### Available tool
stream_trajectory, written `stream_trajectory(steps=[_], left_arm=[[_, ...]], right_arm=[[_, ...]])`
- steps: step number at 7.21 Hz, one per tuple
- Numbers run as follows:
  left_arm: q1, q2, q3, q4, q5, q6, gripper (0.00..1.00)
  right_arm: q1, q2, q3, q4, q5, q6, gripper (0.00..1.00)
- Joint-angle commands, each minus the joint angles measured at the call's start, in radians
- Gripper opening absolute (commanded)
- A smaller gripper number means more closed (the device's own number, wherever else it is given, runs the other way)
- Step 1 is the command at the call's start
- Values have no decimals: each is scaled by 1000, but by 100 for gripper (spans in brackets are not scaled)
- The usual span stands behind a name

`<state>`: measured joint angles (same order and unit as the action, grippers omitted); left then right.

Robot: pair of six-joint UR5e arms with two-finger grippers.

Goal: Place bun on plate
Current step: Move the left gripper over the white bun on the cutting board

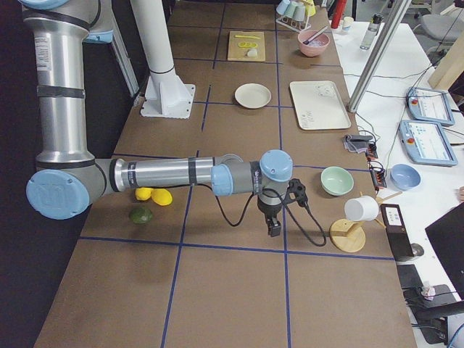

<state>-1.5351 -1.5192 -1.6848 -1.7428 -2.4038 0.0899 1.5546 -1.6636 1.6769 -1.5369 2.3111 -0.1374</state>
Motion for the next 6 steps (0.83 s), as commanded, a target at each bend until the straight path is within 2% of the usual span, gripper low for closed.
stream_trajectory(steps=[1, 3, 5, 6], left_arm=[[41, 0, -7, -161, -49, -71, 100], [262, -6, -56, -246, -22, -462, 100], [463, -7, -149, -257, 198, -769, 100], [577, -30, -171, -257, 268, -896, 100]], right_arm=[[12, -19, 3, 0, 2, 7, 100], [12, -22, 4, 0, 4, 7, 100], [12, -22, 0, 0, 1, 5, 100], [12, -22, 0, 1, 2, 5, 100]])
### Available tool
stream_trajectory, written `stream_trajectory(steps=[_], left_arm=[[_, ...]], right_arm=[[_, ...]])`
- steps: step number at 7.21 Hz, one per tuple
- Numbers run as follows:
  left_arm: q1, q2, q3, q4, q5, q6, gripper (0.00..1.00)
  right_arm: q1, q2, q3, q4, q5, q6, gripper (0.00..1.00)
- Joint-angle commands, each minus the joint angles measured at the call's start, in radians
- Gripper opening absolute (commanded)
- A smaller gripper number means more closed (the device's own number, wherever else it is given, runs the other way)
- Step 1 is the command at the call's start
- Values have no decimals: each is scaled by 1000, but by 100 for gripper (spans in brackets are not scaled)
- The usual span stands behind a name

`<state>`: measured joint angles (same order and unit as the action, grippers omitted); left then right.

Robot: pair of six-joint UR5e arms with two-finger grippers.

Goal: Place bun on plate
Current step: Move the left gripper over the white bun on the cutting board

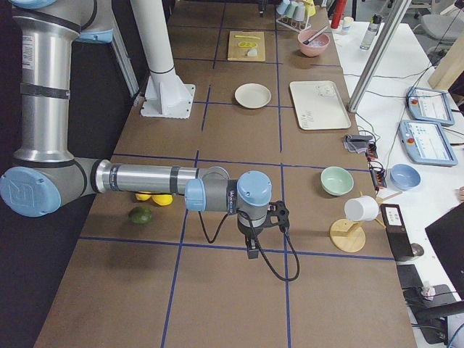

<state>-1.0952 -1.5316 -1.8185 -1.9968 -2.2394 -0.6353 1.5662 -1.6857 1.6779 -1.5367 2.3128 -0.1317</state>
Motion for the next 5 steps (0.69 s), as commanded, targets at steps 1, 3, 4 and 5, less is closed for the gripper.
stream_trajectory(steps=[1, 3, 4, 5], left_arm=[[197, -47, -38, -4, 134, -249, 100], [309, -65, -13, -7, 207, -296, 100], [345, -68, -1, -7, 211, -328, 100], [348, -68, 11, -5, 211, -330, 100]], right_arm=[[0, 0, -1, 0, -1, 0, 100], [0, 1, -3, 0, -1, 0, 100], [-2, 1, -4, 0, -1, 0, 100], [0, 3, -6, 0, -3, 0, 100]])
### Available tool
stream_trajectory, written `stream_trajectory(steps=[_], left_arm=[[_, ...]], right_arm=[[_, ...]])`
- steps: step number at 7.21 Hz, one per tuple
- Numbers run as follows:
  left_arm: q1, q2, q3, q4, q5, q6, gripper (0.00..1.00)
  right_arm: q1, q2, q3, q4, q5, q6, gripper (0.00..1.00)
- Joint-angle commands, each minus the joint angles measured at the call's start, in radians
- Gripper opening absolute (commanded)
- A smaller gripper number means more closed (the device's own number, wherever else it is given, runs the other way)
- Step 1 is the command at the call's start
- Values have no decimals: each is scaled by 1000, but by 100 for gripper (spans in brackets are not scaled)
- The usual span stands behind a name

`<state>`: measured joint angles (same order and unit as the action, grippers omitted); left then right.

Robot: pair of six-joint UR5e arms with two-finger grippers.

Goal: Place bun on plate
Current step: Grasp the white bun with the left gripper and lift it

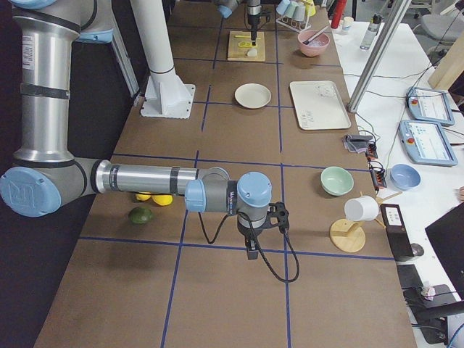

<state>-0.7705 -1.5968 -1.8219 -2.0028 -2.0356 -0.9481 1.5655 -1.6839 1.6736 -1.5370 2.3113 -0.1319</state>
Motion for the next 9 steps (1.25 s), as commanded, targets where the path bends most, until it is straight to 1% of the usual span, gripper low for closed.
stream_trajectory(steps=[1, 2, 3, 4, 5, 6, 7, 8, 9], left_arm=[[23, -20, 39, 1, 9, -15, 100], [25, -34, 58, 1, 9, -14, 83], [25, -38, 58, 5, 9, -9, 38], [25, -38, 58, 6, 8, -9, 28], [25, -40, 44, 7, 8, -11, 21], [23, -57, 33, 10, 6, -20, 18], [23, -86, 32, 16, 5, -23, 18], [23, -145, 21, 82, 5, -32, 18], [26, -241, 23, 182, 9, -116, 18]], right_arm=[[-1, 0, -2, 0, -1, 0, 100], [-1, 1, -2, 0, -1, 0, 100], [1, 1, -2, 0, -1, 0, 100], [-1, 0, 0, 0, -1, 0, 100], [1, 1, 1, 2, -1, 2, 100], [1, 1, 3, 0, -1, 2, 100], [1, 0, 3, 0, 0, 2, 100], [1, 0, 5, 0, 0, 2, 100], [1, 0, 5, 0, 0, 2, 100]])
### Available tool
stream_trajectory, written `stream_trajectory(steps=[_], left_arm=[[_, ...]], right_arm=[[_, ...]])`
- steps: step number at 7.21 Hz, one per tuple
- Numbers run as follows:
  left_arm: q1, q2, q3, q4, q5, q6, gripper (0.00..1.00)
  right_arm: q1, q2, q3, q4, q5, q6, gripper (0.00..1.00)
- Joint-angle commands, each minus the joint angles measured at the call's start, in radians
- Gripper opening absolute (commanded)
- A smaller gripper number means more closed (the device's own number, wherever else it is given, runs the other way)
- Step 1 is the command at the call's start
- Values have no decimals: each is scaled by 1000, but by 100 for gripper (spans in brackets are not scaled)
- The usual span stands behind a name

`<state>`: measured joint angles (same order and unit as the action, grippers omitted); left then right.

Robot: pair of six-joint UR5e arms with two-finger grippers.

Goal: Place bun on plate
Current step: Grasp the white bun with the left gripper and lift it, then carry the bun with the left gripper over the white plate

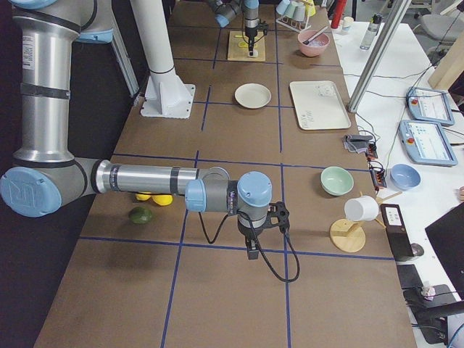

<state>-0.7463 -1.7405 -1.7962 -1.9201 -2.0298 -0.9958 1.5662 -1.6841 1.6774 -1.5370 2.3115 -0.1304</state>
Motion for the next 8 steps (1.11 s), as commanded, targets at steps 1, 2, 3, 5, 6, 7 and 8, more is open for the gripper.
stream_trajectory(steps=[1, 2, 3, 5, 6, 7, 8], left_arm=[[37, -205, -5, 203, 19, -140, 18], [132, -334, 18, 305, 89, -259, 18], [215, -461, 96, 344, 165, -381, 18], [286, -696, 338, 325, 216, -515, 19], [310, -700, 384, 250, 250, -518, 20], [315, -699, 417, 207, 252, -517, 30], [315, -699, 416, 202, 250, -511, 67]], right_arm=[[0, -2, -1, 0, 0, 0, 100], [0, -2, -1, 0, 0, 0, 100], [0, -2, -2, 0, 0, 0, 100], [-1, -2, -4, 0, 0, 0, 100], [0, -2, -4, 0, 0, 0, 100], [-1, -2, -4, 0, 0, 0, 100], [0, -2, -2, 0, 0, 0, 100]])
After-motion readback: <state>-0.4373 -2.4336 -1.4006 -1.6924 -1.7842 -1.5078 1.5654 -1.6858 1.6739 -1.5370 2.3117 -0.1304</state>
